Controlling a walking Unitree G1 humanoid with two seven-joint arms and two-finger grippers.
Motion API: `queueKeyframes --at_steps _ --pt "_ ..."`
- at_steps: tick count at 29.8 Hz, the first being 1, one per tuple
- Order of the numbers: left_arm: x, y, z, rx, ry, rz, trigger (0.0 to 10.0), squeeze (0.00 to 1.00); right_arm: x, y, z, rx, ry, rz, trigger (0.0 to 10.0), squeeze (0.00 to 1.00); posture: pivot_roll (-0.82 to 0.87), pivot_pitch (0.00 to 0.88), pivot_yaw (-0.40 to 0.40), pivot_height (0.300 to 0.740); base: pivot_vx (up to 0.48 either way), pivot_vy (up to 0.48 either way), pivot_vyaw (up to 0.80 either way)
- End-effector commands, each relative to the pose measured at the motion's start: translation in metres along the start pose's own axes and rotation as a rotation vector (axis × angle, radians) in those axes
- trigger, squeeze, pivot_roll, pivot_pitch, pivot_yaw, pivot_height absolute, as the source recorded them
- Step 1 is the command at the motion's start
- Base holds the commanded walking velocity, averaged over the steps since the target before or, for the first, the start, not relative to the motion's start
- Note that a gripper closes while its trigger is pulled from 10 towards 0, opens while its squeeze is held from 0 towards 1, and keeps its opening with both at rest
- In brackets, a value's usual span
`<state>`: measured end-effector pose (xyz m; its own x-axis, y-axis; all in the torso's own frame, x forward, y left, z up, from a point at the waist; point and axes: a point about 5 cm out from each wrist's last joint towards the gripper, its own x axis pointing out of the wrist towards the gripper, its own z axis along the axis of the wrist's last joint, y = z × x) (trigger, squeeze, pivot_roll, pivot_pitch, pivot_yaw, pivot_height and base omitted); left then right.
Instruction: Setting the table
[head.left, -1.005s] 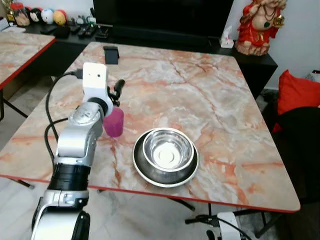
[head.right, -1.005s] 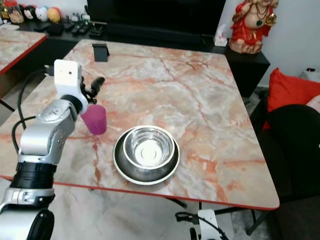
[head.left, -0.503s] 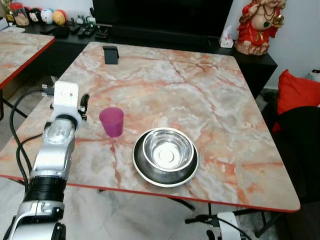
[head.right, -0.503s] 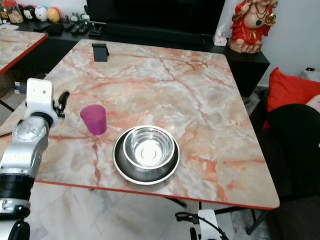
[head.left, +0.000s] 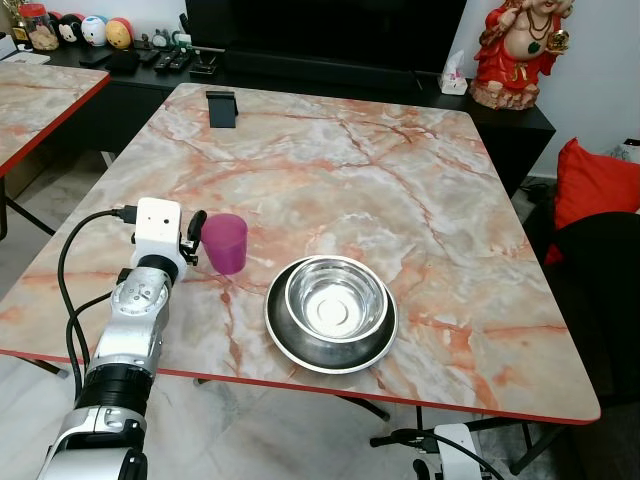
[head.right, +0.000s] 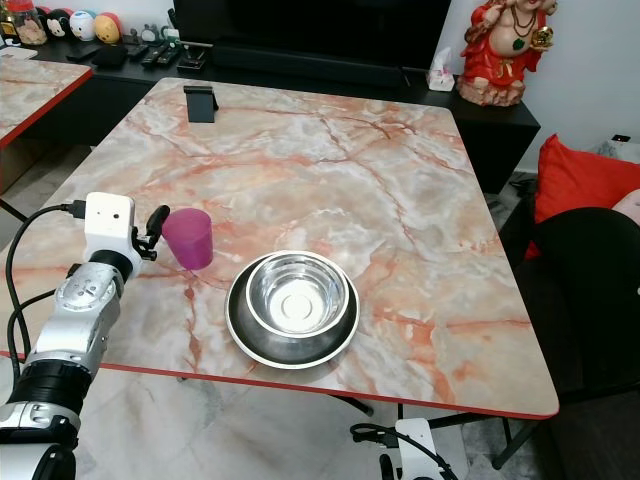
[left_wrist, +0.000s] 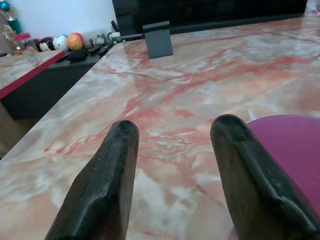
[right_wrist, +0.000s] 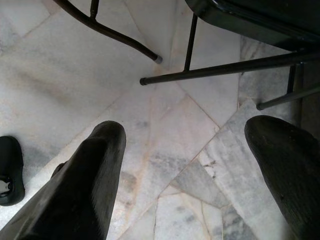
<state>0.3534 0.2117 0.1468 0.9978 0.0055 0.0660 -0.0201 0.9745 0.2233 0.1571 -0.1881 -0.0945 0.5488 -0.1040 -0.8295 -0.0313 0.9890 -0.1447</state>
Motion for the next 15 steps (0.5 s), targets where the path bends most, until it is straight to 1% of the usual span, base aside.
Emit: queueKeyframes --at_steps 1,7,15 --pt "0.0025 -0.0065 0.0001 0.006 -0.003 -0.027 10.0 0.00 -0.0003 -0.0032 -0.0018 -0.001 0.006 -0.011 10.0 0.00 -0.03 0.000 -0.098 0.740 0.000 0.000 0.00" --pt "0.0026 -0.0117 -0.0031 -0.016 -0.010 -0.060 10.0 0.00 -0.0003 -0.0031 -0.0019 0.001 0.007 -0.011 10.0 0.00 -0.02 0.000 -0.098 0.740 0.000 0.000 0.00" --pt "0.0040 -0.0132 -0.0006 -0.031 -0.022 -0.068 10.0 0.00 -0.0003 -0.0035 -0.0017 -0.001 0.006 -0.011 10.0 0.00 -0.02 0.000 -0.099 0.740 0.000 0.000 0.00"
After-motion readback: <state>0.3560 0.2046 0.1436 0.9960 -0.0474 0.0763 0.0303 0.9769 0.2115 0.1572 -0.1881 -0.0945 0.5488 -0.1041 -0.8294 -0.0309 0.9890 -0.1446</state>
